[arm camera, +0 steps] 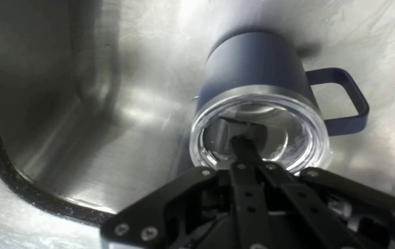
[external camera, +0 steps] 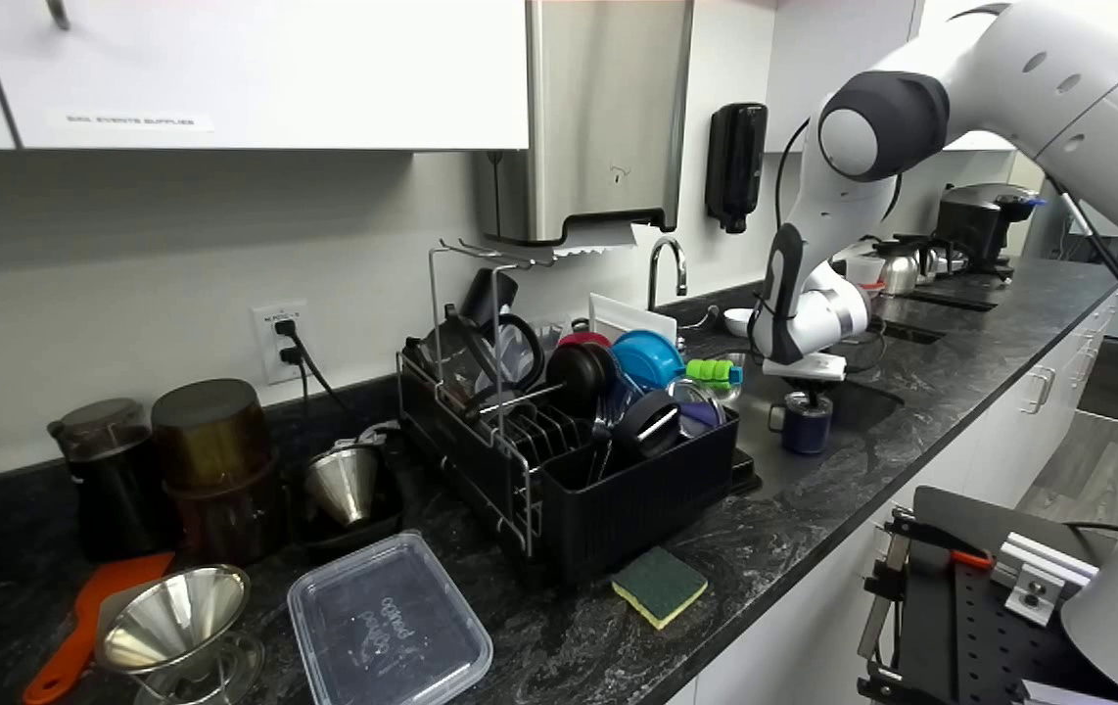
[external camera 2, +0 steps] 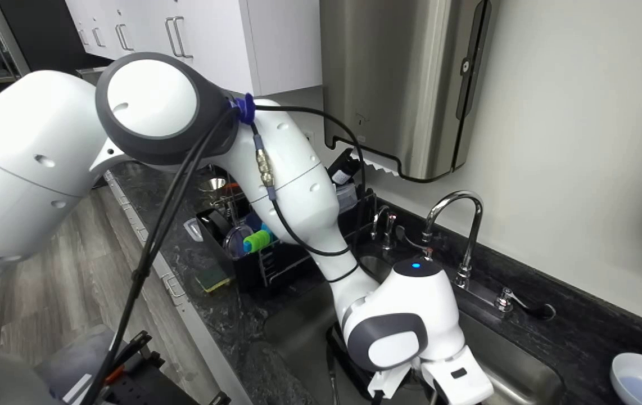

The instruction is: Attach the lid on the dish rack onto the cup in the sink

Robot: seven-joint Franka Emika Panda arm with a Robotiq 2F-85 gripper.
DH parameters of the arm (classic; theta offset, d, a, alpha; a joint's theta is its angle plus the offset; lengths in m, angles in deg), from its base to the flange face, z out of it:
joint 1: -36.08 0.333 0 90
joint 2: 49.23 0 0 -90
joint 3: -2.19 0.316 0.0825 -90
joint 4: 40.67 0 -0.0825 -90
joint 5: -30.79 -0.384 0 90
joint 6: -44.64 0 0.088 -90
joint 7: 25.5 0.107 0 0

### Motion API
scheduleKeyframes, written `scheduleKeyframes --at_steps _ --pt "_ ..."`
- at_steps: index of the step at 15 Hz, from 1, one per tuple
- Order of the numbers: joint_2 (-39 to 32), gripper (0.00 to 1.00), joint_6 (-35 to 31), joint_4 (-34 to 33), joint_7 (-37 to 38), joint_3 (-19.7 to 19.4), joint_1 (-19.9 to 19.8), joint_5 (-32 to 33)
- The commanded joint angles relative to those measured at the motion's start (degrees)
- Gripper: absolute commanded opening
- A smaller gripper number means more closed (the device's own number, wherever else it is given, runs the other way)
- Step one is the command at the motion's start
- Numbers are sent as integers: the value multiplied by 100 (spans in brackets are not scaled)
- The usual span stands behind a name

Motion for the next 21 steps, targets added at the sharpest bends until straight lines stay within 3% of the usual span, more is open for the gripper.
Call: scheduleKeyframes --at_steps 1,13,21 --pt "-39 0 -176 155 -155 143 -86 -124" --pt "890 0 -486 1047 -446 31 135 -114" --pt "1714 0 -285 1355 -1385 60 137 15"
